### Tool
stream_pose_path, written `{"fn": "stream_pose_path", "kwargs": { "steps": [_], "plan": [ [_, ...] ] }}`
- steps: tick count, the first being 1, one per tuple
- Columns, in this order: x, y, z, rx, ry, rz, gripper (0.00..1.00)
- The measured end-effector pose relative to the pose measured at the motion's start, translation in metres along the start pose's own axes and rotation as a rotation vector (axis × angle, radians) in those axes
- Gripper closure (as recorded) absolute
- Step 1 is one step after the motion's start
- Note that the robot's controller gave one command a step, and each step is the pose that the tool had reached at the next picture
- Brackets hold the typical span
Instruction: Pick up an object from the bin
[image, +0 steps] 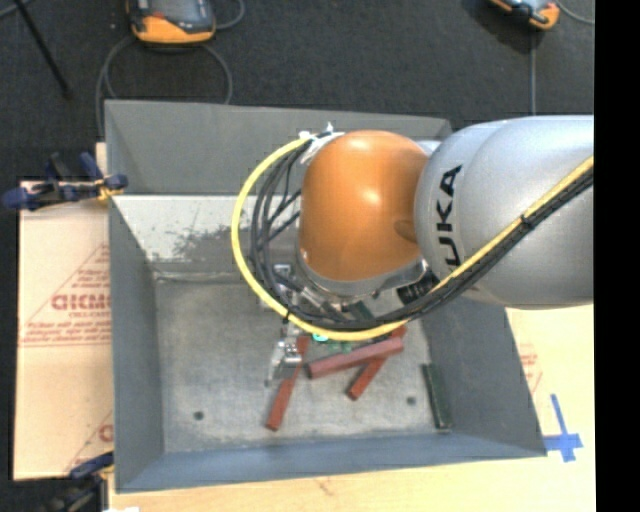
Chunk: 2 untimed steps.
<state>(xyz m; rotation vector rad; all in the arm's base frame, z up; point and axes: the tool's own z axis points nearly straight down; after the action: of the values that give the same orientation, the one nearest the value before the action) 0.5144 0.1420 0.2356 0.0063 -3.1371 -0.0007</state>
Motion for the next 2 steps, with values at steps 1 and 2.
{"fn": "stream_pose_path", "kwargs": {
  "steps": [1,2],
  "plan": [
    [-0.002,-0.001,-0.004,-0.001,-0.007,0.003,0.0],
    [-0.006,-0.037,0.027,0.0,-0.011,-0.042,0.0]
  ]
}}
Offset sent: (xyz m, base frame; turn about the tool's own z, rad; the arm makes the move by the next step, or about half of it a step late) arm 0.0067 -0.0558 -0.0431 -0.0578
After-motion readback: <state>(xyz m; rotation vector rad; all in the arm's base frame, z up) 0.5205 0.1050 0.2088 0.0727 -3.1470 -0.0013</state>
